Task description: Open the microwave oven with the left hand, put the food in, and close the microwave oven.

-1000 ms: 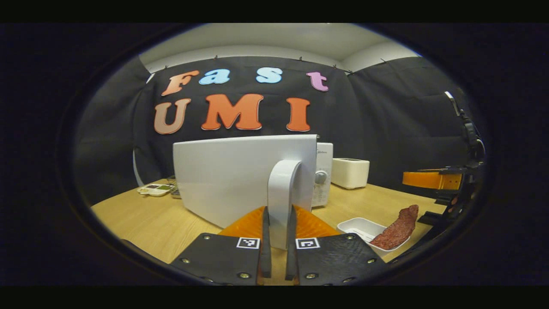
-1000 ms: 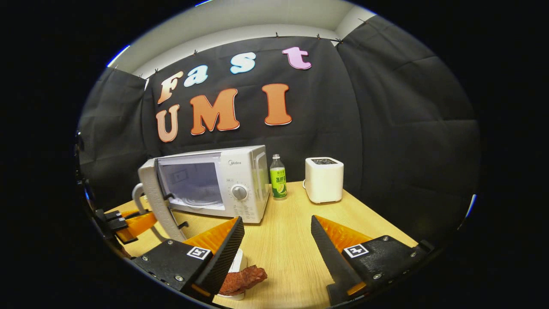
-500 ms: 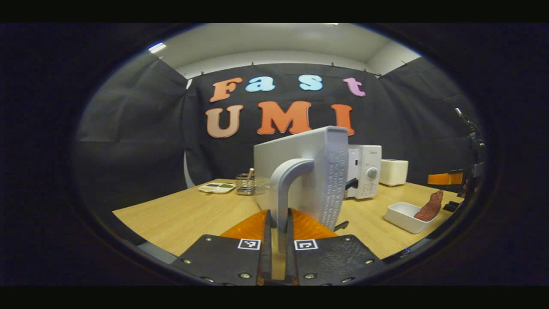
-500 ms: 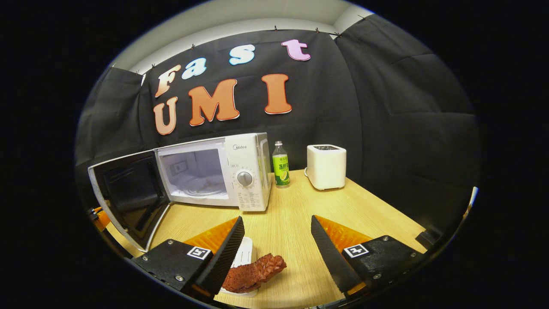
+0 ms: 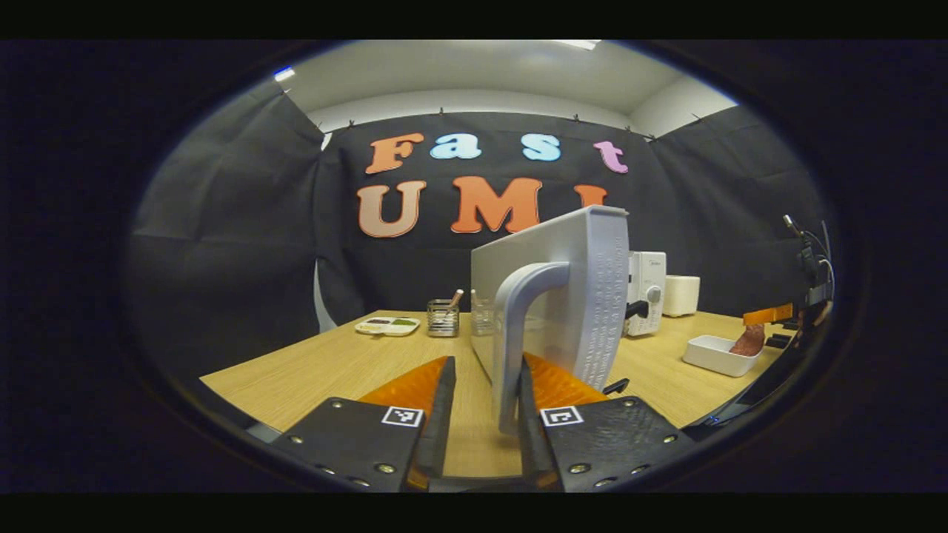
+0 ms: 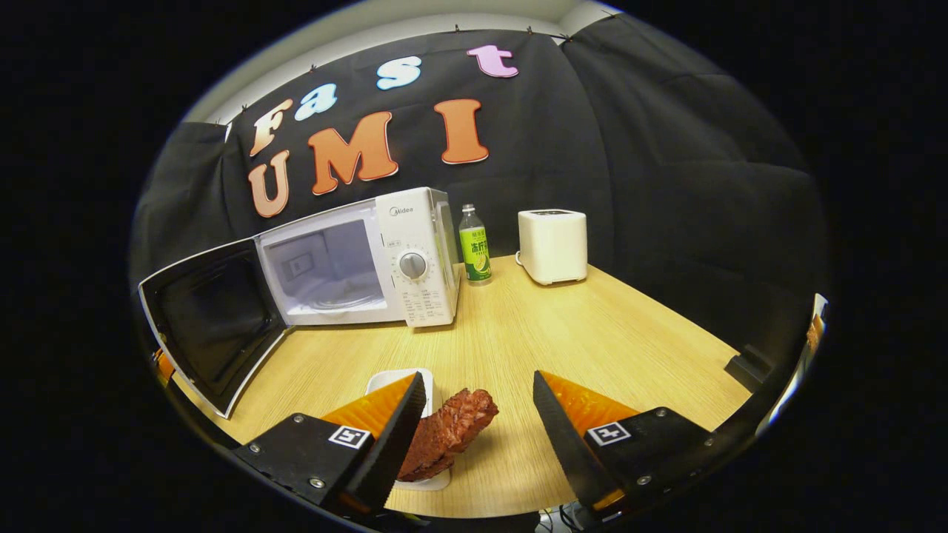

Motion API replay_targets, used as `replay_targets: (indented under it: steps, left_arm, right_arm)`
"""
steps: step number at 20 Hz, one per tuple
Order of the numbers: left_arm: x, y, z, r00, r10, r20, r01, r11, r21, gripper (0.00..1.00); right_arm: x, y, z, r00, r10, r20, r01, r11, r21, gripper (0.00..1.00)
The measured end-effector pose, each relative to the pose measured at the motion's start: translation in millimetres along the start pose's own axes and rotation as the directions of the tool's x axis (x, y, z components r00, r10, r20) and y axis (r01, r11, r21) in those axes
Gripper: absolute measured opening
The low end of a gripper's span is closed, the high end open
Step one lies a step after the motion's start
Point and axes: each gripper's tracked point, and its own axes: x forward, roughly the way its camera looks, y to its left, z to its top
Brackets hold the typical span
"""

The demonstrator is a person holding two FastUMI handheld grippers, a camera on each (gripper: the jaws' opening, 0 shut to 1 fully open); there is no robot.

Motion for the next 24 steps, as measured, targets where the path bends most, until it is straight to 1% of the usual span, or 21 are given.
replay_targets:
  steps: [1, 2, 4, 5, 8, 9, 12, 13, 14, 15, 16, 17, 18, 19, 20, 21, 23, 24]
  left_arm:
    - [1, 9, -1, 1.000, -0.010, 0.000, 0.010, 1.000, 0.002, 0.52]
    - [2, 19, -2, 1.000, -0.009, -0.003, 0.009, 1.000, -0.015, 0.68]
    - [2, 30, -1, 1.000, -0.006, -0.009, 0.006, 1.000, -0.027, 0.89]
    - [2, 32, -1, 1.000, -0.004, -0.011, 0.004, 1.000, -0.013, 0.90]
    - [2, 30, -1, 1.000, -0.013, -0.022, 0.013, 1.000, -0.001, 0.90]
    - [-1, 30, -2, 0.999, -0.019, -0.030, 0.019, 1.000, 0.007, 0.90]
    - [-5, 32, -1, 0.999, -0.012, -0.033, 0.013, 0.999, 0.045, 0.89]
    - [-8, 35, -4, 0.999, 0.002, -0.044, 0.000, 0.999, 0.047, 0.88]
    - [-17, 39, -10, 0.998, 0.011, -0.059, -0.008, 0.999, 0.051, 0.88]
    - [-26, 44, -10, 0.998, 0.024, -0.059, -0.021, 0.998, 0.053, 0.87]
    - [-32, 48, -8, 0.998, 0.035, -0.054, -0.032, 0.998, 0.053, 0.90]
    - [-39, 53, -5, 0.998, 0.050, -0.046, -0.048, 0.997, 0.061, 0.87]
    - [-43, 59, -2, 0.997, 0.067, -0.041, -0.064, 0.995, 0.072, 0.87]
    - [-47, 65, -1, 0.996, 0.084, -0.041, -0.080, 0.994, 0.080, 0.87]
    - [-48, 70, -3, 0.994, 0.100, -0.042, -0.097, 0.992, 0.081, 0.87]
    - [-49, 75, -3, 0.992, 0.114, -0.049, -0.110, 0.991, 0.080, 0.87]
    - [-50, 88, 0, 0.986, 0.156, -0.053, -0.151, 0.985, 0.084, 0.87]
    - [-49, 94, 3, 0.983, 0.179, -0.048, -0.174, 0.981, 0.085, 0.87]
  right_arm:
    - [2, -3, -2, 1.000, -0.018, -0.010, 0.019, 1.000, 0.022, 0.90]
    - [3, -2, -5, 1.000, -0.014, -0.019, 0.015, 0.999, 0.039, 0.89]
    - [3, 3, -8, 0.999, -0.001, -0.034, 0.003, 0.997, 0.074, 0.88]
    - [3, 4, -10, 0.999, 0.005, -0.037, -0.001, 0.996, 0.091, 0.87]
    - [2, 5, -15, 0.999, 0.022, -0.049, -0.015, 0.990, 0.139, 0.79]
    - [2, 7, -16, 0.998, 0.035, -0.056, -0.026, 0.987, 0.157, 0.74]
    - [4, 10, -17, 0.995, 0.073, -0.063, -0.058, 0.975, 0.213, 0.65]
    - [5, 13, -17, 0.994, 0.086, -0.064, -0.069, 0.970, 0.233, 0.59]
    - [6, 16, -17, 0.993, 0.100, -0.065, -0.080, 0.964, 0.254, 0.56]
    - [6, 18, -19, 0.991, 0.110, -0.073, -0.086, 0.958, 0.273, 0.48]
    - [6, 19, -17, 0.991, 0.114, -0.070, -0.088, 0.950, 0.301, 0.44]
    - [6, 21, -15, 0.990, 0.125, -0.060, -0.098, 0.938, 0.332, 0.38]
    - [4, 24, -9, 0.989, 0.139, -0.046, -0.113, 0.924, 0.366, 0.35]
    - [1, 28, -6, 0.987, 0.157, -0.036, -0.131, 0.909, 0.395, 0.28]
    - [1, 31, -5, 0.986, 0.166, -0.033, -0.138, 0.903, 0.406, 0.24]
    - [1, 33, -6, 0.985, 0.170, -0.035, -0.142, 0.904, 0.403, 0.20]
    - [-3, 39, 0, 0.983, 0.181, -0.023, -0.158, 0.909, 0.386, 0.19]
    - [-5, 42, 3, 0.984, 0.179, -0.017, -0.161, 0.917, 0.364, 0.18]
